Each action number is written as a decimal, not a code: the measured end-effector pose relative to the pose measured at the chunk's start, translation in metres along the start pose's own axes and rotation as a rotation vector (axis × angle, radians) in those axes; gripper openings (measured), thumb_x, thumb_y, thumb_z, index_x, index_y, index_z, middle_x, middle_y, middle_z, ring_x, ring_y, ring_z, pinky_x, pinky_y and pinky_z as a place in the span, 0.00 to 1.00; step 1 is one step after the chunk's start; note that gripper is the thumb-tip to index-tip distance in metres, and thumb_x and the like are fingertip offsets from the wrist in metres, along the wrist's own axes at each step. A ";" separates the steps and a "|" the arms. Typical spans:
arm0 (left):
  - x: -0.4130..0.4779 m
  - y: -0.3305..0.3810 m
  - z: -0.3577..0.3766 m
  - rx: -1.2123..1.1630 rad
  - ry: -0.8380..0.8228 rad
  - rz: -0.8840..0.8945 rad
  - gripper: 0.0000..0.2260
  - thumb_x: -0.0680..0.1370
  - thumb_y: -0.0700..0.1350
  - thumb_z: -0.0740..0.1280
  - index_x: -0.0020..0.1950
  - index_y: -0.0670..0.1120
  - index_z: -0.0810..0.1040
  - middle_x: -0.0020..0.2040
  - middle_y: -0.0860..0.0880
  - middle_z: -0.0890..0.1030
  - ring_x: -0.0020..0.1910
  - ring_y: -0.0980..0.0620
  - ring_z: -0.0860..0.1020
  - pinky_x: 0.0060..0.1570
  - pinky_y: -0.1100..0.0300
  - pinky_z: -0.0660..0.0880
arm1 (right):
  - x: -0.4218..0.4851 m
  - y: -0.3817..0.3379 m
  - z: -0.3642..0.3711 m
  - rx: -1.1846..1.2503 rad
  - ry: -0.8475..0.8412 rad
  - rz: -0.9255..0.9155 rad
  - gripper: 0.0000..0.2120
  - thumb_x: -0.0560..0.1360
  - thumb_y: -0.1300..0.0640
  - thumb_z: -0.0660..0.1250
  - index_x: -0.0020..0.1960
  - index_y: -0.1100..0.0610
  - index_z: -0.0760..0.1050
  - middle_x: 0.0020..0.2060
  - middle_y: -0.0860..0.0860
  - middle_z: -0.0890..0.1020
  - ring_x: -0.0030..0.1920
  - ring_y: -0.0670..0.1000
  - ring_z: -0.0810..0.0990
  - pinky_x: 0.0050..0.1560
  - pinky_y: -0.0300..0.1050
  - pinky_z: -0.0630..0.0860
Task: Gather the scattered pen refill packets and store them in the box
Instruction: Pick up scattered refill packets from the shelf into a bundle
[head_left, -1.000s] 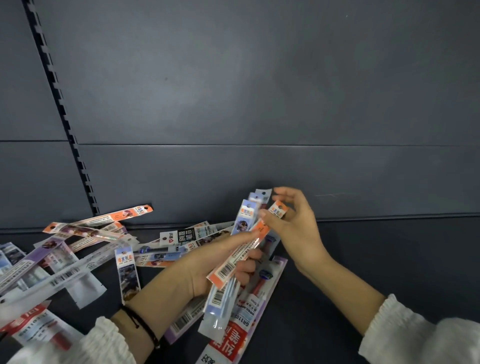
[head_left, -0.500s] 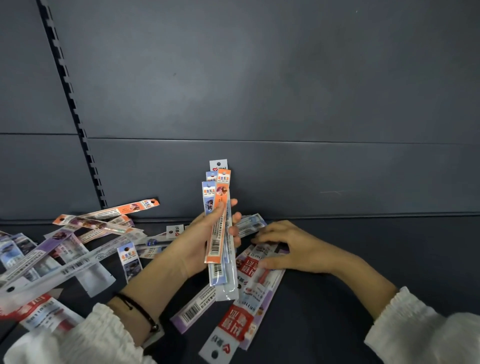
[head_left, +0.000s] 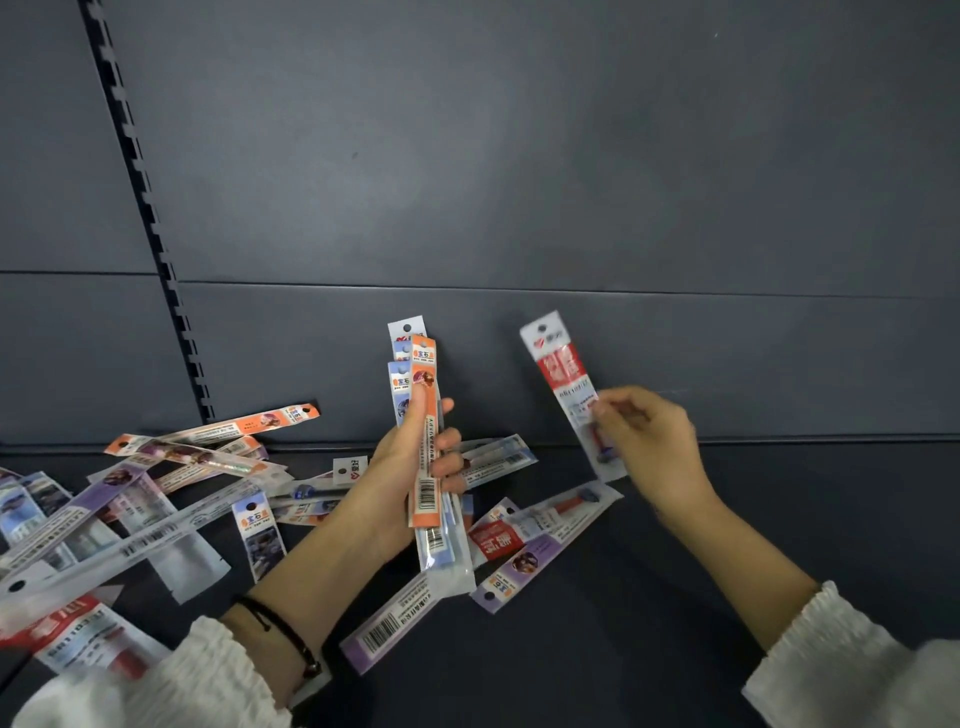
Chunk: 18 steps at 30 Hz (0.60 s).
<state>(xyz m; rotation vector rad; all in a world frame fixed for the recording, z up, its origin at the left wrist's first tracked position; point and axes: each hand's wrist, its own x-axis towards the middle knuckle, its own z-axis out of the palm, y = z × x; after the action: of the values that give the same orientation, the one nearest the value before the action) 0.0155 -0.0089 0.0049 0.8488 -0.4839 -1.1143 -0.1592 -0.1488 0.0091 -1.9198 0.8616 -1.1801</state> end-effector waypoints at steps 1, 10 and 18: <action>0.000 -0.002 0.003 0.027 0.003 0.019 0.27 0.69 0.62 0.65 0.61 0.47 0.72 0.30 0.53 0.68 0.22 0.59 0.64 0.22 0.67 0.67 | -0.004 -0.007 0.002 0.111 -0.020 0.044 0.06 0.77 0.61 0.66 0.49 0.54 0.80 0.43 0.47 0.84 0.42 0.45 0.83 0.39 0.35 0.77; -0.011 -0.012 0.014 0.337 -0.039 0.216 0.24 0.70 0.54 0.70 0.63 0.45 0.74 0.54 0.41 0.83 0.51 0.44 0.83 0.50 0.51 0.80 | -0.041 -0.047 0.035 0.406 -0.316 0.181 0.04 0.72 0.60 0.72 0.45 0.57 0.78 0.38 0.52 0.85 0.35 0.46 0.82 0.31 0.38 0.76; -0.011 -0.009 0.011 0.301 -0.038 0.167 0.19 0.72 0.48 0.70 0.61 0.43 0.76 0.45 0.47 0.82 0.41 0.52 0.83 0.39 0.59 0.79 | -0.040 -0.045 0.036 0.444 -0.456 0.123 0.04 0.73 0.61 0.71 0.46 0.60 0.77 0.37 0.50 0.84 0.34 0.45 0.81 0.31 0.37 0.75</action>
<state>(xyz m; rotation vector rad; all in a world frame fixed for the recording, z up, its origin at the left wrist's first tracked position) -0.0020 -0.0043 0.0050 1.0293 -0.7540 -0.9176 -0.1331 -0.0847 0.0174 -1.6423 0.4207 -0.7360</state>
